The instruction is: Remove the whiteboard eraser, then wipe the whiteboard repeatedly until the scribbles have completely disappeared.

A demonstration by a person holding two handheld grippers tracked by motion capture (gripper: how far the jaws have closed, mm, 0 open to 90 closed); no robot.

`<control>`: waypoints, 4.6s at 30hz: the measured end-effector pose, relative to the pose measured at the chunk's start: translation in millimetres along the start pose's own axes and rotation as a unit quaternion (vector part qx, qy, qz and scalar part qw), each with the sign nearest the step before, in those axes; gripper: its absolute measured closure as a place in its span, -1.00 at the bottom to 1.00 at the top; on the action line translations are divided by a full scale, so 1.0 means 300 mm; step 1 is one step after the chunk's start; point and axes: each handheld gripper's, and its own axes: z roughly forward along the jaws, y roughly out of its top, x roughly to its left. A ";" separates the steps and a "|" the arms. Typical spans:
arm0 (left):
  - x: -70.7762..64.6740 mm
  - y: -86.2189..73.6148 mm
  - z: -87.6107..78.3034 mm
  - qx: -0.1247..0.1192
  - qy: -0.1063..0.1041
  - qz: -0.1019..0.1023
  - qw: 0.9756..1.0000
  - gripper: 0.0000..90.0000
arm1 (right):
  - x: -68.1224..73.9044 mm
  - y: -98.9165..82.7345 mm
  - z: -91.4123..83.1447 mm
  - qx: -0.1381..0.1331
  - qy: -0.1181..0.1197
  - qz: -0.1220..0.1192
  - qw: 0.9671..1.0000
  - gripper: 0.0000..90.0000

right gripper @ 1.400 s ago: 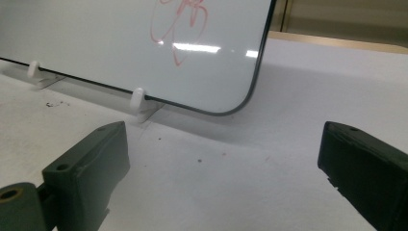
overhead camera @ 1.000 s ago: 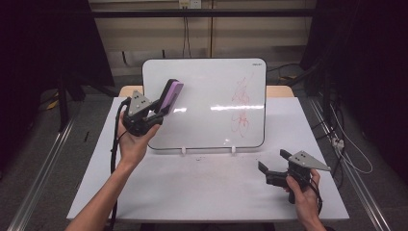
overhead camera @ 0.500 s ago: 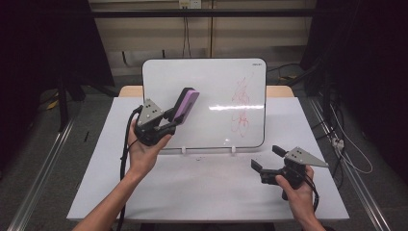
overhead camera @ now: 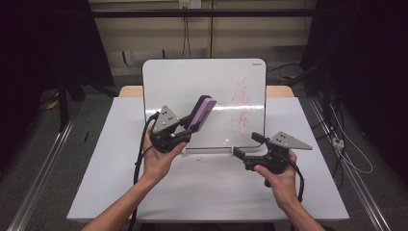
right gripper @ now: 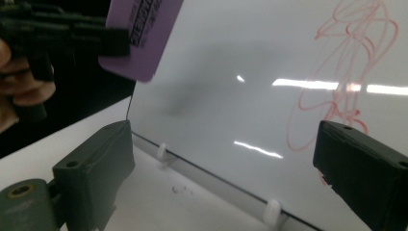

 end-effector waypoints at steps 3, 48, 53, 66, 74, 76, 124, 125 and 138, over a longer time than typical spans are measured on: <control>-0.015 -0.009 0.011 0.003 -0.002 0.003 1.000 0.42 | 0.003 0.025 0.023 -0.013 -0.007 -0.003 1.000 -0.83; -0.121 -0.092 0.047 -0.007 -0.021 -0.020 1.000 0.42 | 0.102 -0.006 0.191 -0.125 0.065 0.171 0.975 -0.11; -0.119 -0.099 0.055 -0.007 -0.024 -0.020 0.999 0.42 | 0.100 -0.013 0.193 -0.121 0.062 0.174 0.975 -0.09; -0.110 -0.125 0.070 0.008 -0.023 -0.031 0.999 -0.08 | 0.094 0.000 0.180 -0.113 0.031 0.136 0.984 -0.08; -0.075 -0.139 0.069 0.026 -0.028 -0.038 0.999 -0.61 | 0.060 0.010 0.164 -0.105 0.002 0.100 0.989 -0.08; -0.066 -0.139 0.063 0.032 -0.026 -0.031 0.999 -0.67 | 0.056 0.012 0.158 -0.100 -0.004 0.089 0.991 -0.08; 0.129 -0.415 -0.317 0.059 0.100 -0.075 0.990 -0.86 | -0.079 0.205 0.105 0.068 -0.209 -0.192 0.956 -0.07; 0.131 -0.416 -0.317 0.056 0.099 -0.080 0.990 -0.86 | -0.077 0.210 0.111 0.072 -0.213 -0.201 0.953 -0.07; 0.137 -0.430 -0.308 0.066 0.105 -0.084 0.989 -0.86 | -0.098 0.266 0.223 0.134 -0.266 -0.297 0.907 -0.07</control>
